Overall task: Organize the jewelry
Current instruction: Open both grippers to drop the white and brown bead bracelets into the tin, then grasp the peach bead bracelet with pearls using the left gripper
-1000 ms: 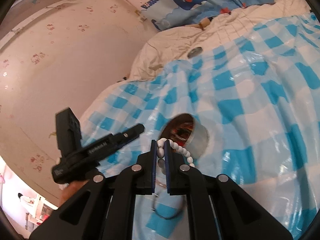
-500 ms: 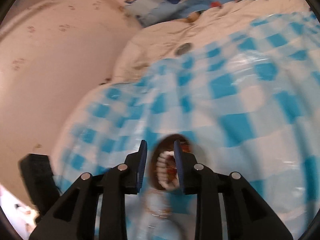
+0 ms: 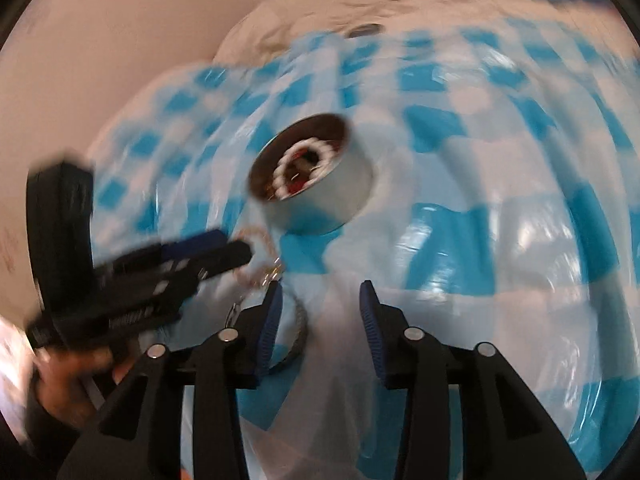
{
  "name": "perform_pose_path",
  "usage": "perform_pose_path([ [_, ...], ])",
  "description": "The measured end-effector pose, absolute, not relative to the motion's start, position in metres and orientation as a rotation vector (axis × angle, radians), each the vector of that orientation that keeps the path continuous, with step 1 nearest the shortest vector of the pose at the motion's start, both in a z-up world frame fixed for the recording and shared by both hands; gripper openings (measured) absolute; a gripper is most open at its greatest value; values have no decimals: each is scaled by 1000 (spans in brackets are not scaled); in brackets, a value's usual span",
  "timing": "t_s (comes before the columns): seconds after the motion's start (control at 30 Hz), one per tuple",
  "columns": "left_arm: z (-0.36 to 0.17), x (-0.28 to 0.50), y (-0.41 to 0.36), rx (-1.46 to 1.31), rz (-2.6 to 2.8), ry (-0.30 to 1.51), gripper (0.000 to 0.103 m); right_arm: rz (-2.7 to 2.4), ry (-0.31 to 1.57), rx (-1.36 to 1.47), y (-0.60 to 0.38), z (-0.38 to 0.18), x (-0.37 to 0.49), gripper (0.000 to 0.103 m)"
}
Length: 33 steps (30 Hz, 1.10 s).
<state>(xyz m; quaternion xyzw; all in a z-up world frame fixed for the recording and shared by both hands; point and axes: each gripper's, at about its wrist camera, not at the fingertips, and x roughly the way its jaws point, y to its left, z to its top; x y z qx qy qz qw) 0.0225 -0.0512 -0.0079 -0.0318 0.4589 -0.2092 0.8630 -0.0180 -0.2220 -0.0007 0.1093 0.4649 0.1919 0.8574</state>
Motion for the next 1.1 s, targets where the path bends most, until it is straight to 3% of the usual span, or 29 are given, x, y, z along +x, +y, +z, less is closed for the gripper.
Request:
perform_pose_path([
  [0.07, -8, 24, -46, -85, -432, 965, 50, 394, 947, 92, -202, 0, -24, 56],
  [0.3, -16, 28, -50, -66, -435, 991, 51, 198, 915, -237, -186, -14, -27, 56],
  [0.57, -8, 24, -46, -30, -391, 945, 52, 227, 886, 12, -228, 8, -21, 56],
  [0.8, -8, 31, -51, -63, -448, 888, 52, 305, 884, 25, -214, 8, -24, 56],
  [1.1, -26, 31, -56, 4, -420, 969, 52, 310, 884, 43, -216, 9, -25, 56],
])
